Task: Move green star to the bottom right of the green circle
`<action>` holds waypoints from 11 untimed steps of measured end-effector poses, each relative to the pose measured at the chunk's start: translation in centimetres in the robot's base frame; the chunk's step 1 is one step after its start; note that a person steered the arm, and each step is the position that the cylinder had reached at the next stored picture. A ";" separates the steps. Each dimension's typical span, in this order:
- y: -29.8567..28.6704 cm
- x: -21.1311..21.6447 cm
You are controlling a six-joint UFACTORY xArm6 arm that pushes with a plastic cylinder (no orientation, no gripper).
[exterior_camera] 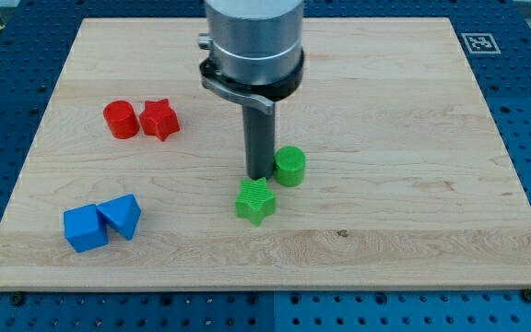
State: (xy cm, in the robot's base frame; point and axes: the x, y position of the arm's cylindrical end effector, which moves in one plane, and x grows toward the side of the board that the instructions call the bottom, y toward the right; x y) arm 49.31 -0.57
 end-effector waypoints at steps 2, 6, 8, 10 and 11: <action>-3.3 0.5; 0.4 10.8; 5.8 10.2; 5.2 9.1; 5.2 7.3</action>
